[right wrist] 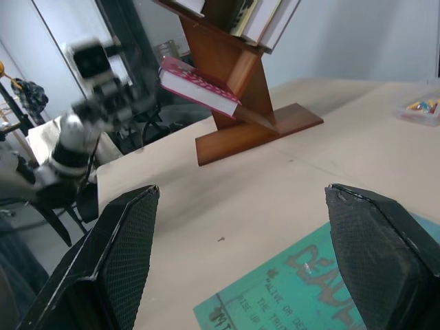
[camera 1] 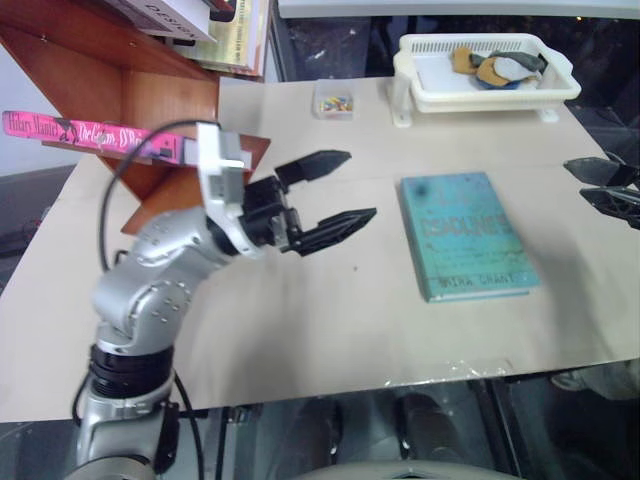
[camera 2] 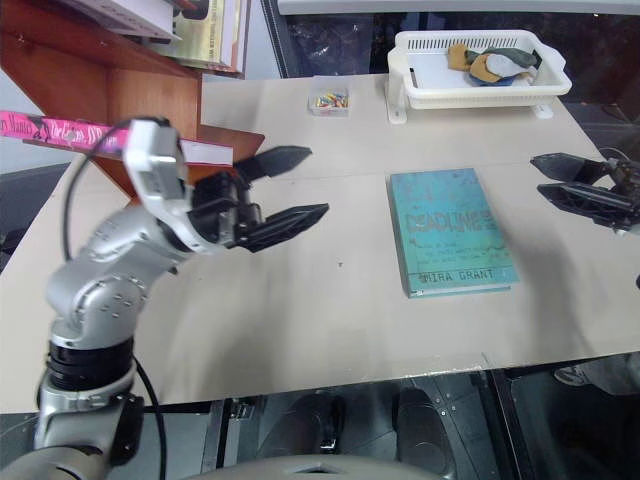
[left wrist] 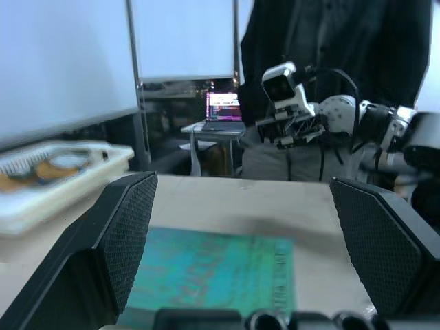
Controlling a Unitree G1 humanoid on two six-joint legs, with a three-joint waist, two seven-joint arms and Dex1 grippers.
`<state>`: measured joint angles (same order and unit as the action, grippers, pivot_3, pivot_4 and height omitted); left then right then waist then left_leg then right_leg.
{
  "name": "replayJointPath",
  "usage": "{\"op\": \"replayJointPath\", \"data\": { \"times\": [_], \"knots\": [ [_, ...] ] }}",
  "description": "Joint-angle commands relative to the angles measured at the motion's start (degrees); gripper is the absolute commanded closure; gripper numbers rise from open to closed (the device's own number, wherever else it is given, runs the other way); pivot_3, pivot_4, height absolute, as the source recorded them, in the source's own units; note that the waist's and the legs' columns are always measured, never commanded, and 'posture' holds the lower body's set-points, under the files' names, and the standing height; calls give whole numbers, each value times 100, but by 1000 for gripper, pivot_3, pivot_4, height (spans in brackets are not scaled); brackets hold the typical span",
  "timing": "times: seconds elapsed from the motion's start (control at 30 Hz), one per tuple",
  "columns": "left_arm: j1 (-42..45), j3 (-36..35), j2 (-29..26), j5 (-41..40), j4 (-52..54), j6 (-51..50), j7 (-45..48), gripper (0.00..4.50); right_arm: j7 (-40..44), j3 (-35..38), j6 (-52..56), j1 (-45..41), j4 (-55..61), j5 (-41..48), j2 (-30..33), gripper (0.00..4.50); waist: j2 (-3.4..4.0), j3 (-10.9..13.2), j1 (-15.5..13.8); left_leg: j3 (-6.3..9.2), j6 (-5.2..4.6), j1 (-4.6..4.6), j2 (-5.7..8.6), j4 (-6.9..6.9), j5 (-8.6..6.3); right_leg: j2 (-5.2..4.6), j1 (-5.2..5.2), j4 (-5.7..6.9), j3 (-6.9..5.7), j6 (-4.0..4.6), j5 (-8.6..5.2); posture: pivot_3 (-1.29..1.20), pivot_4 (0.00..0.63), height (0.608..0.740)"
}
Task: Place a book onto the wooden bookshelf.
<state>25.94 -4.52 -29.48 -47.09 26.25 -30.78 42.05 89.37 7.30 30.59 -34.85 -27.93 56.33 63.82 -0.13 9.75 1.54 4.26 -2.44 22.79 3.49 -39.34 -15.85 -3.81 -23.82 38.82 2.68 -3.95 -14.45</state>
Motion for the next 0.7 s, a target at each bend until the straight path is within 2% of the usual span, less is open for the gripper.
{"op": "replayJointPath", "data": {
  "times": [0.03, 0.2, 0.33, 0.57, 0.7],
  "knots": [
    [-76, 49, 589, 654, -150, 390, -992, 56, 313, 244, -32, 30, 163, 40, 146, 566, 1, -1, -47, 1, 0, -5, 0, -1, 0, 1, 6, 0, -1, 0, 0, 0, 150, 740],
    [-164, 381, 1272, 2269, -819, 1400, -2012, 56, 313, 307, -6, 78, 187, 2, 129, 566, -1, 0, -117, 1, 8, -8, 4, -1, 5, 0, 12, -4, -2, 1, 0, 0, 150, 740],
    [-15, 291, 1671, 3313, -1394, 2356, -2875, 56, 313, 332, 3, 81, 201, -40, 124, 566, -2, 0, -167, 1, 15, -4, 10, -1, 9, -6, 12, -14, -3, 1, 1, 0, 150, 740],
    [34, 81, 2014, 4127, -1747, 3210, -3723, 56, 313, 383, 4, 96, 204, -118, 100, 566, -2, 0, -252, 4, 16, 2, 10, 4, 9, -10, 12, -28, -6, 1, 1, 0, 150, 740],
    [120, -78, 2134, 4166, -1908, 3356, -3964, 56, 313, 408, 23, 106, 216, -163, 76, 566, -2, 0, -253, 4, 15, 6, 14, 5, 8, -14, 12, -31, -8, 0, 1, 0, 150, 740]
  ]
}}
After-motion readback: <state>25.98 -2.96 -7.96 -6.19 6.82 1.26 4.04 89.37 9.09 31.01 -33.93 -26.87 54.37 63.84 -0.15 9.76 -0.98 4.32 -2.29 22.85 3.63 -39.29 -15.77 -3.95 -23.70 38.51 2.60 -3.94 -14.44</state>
